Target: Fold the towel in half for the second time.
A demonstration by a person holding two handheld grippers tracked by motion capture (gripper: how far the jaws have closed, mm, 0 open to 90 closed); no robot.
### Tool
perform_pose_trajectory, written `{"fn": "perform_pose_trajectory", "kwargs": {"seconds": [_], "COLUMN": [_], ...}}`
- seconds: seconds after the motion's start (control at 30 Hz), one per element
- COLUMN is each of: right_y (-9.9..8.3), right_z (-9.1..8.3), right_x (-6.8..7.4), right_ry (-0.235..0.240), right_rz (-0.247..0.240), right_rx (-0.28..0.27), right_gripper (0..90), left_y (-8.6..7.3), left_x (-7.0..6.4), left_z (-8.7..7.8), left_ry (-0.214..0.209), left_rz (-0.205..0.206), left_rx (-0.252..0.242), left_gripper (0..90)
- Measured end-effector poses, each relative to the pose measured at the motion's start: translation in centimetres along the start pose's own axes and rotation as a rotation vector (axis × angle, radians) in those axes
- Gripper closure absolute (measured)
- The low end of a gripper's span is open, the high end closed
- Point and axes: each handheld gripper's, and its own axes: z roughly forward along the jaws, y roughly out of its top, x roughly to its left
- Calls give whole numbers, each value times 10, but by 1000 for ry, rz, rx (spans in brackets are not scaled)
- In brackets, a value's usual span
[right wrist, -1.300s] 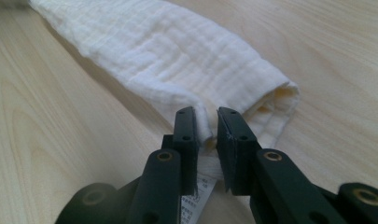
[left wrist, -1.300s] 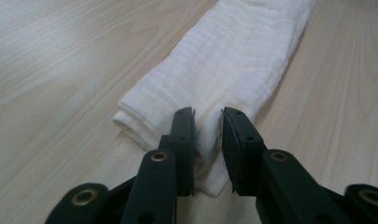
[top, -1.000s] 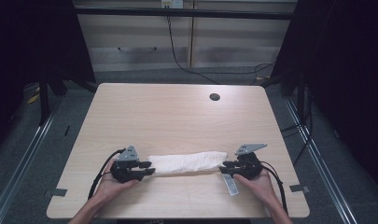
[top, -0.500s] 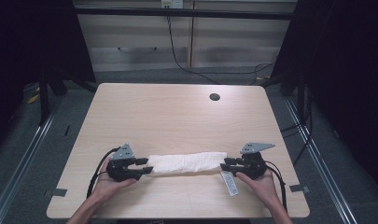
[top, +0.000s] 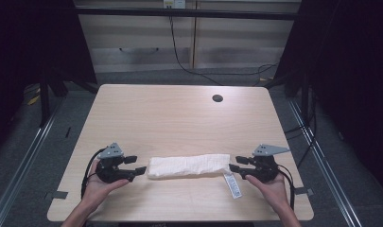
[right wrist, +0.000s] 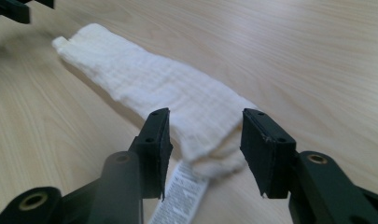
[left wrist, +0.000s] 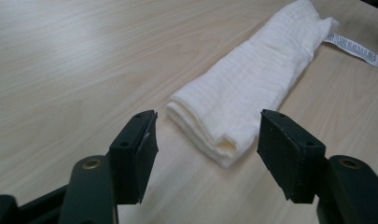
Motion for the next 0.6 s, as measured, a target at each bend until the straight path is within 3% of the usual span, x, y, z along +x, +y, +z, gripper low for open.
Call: {"fn": "perform_pose_trajectory", "kwargs": {"seconds": [0.13, 0.23, 0.33, 0.43, 0.53, 0.6], "right_y": [-12, -17, -25, -32, -35, -37], "right_z": [-13, -22, -30, -36, -38, -36], "right_x": [-6, -9, -10, -13, -17, -20], "right_ry": [-33, -66, -98, -117, -136, -150], "right_rz": [38, 51, 55, 71, 88, 101], "right_rx": [-12, -26, -33, -54, -67, -64], "right_gripper": [507, 482, 470, 451, 428, 418], "left_y": [-11, -17, -20, -28, -36, -40], "left_x": [1, 2, 6, 14, 21, 24], "left_z": [-16, -25, -29, -28, -27, -28], "left_ry": [25, 97, 97, 88, 122, 119], "left_rz": [-15, -56, -73, -100, -130, -146], "left_rx": [-11, -51, -70, -49, -27, -32], "left_gripper": [324, 244, 207, 158, 161, 163]}}
